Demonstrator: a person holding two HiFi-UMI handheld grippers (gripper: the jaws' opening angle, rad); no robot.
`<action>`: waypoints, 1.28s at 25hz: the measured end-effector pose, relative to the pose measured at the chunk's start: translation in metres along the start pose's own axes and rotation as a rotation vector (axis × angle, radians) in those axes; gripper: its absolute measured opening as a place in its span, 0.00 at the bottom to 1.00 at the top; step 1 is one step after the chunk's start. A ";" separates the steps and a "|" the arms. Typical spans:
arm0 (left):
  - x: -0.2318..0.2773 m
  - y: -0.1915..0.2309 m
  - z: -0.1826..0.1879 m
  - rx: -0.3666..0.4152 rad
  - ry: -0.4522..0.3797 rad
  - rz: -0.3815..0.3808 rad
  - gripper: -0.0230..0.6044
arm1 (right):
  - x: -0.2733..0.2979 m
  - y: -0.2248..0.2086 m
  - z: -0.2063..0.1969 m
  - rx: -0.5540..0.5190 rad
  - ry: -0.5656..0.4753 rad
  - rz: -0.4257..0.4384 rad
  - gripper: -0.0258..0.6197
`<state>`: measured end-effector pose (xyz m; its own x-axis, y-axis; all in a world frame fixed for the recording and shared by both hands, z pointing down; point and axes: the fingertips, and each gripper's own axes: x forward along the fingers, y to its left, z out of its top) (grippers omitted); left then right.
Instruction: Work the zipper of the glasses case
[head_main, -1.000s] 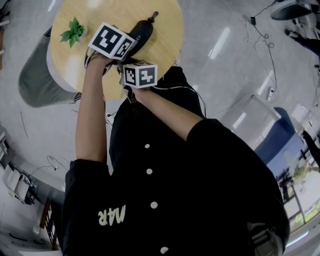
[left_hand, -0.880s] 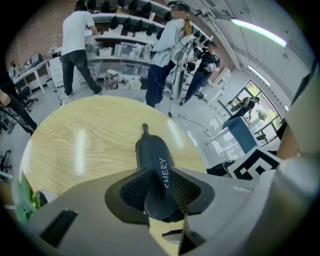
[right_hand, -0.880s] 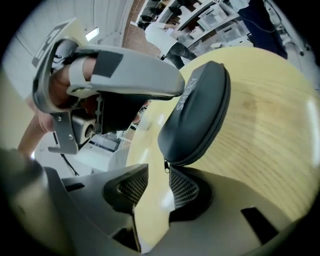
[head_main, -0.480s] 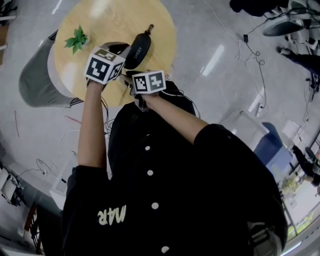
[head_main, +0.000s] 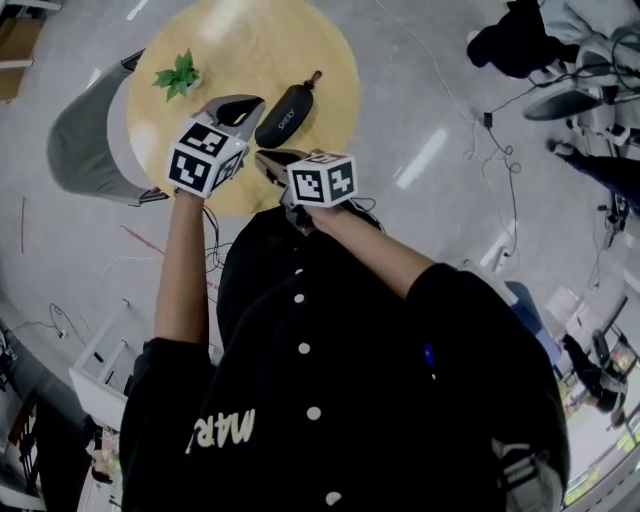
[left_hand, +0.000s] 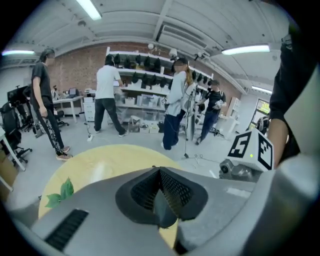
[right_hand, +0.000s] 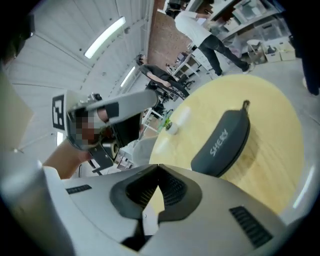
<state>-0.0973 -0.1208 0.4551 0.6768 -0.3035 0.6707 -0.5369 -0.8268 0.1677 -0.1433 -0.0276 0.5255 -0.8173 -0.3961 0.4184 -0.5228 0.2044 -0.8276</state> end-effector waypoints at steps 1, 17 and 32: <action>-0.011 -0.002 0.008 -0.009 -0.047 0.011 0.04 | -0.012 0.004 0.012 -0.035 -0.018 0.002 0.04; -0.203 -0.011 0.121 -0.013 -0.654 0.424 0.04 | -0.217 0.125 0.224 -0.859 -0.558 -0.230 0.04; -0.294 -0.019 0.154 -0.006 -0.806 0.629 0.04 | -0.310 0.173 0.272 -0.964 -0.826 -0.293 0.04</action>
<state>-0.2091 -0.0889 0.1434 0.4075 -0.9120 -0.0470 -0.9130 -0.4058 -0.0420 0.0856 -0.1129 0.1510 -0.4340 -0.8952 -0.1014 -0.8998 0.4364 -0.0007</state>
